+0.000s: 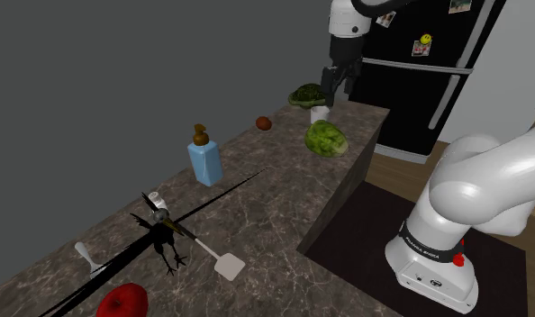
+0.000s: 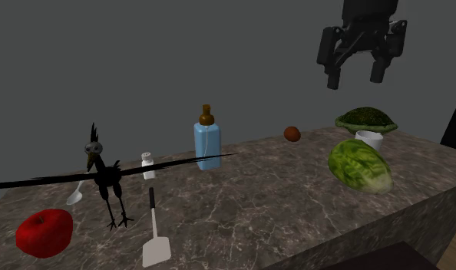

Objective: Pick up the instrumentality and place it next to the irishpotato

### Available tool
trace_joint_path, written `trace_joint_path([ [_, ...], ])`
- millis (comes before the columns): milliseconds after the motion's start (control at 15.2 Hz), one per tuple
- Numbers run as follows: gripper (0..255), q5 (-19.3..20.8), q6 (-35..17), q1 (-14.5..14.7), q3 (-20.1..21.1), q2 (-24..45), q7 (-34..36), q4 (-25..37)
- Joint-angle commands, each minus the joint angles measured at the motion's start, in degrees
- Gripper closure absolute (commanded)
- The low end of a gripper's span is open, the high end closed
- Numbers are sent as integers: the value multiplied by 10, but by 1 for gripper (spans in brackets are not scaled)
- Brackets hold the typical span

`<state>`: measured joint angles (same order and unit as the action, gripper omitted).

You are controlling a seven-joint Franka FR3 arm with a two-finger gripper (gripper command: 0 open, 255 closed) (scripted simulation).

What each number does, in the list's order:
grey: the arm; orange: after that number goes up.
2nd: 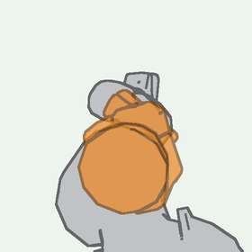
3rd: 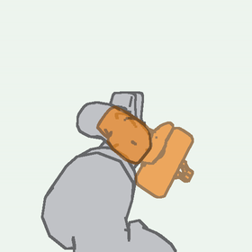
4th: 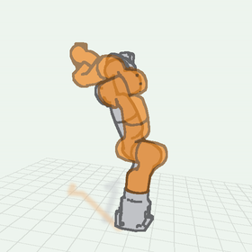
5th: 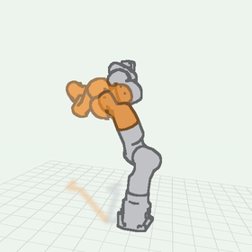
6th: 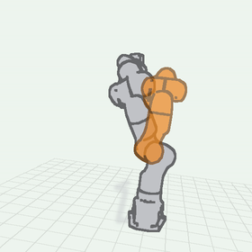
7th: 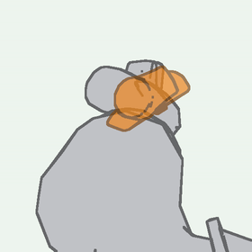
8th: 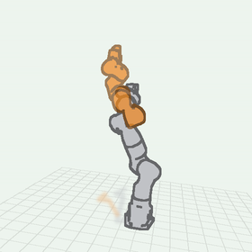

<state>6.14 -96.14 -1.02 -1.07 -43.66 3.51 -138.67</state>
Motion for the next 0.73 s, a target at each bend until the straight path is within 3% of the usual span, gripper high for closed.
trace_joint_path([
  [0, 0, 0, 0, 0, 0, 0, 0, 0],
  [660, 0, -55, -149, 47, 76, 92, 84, -55],
])
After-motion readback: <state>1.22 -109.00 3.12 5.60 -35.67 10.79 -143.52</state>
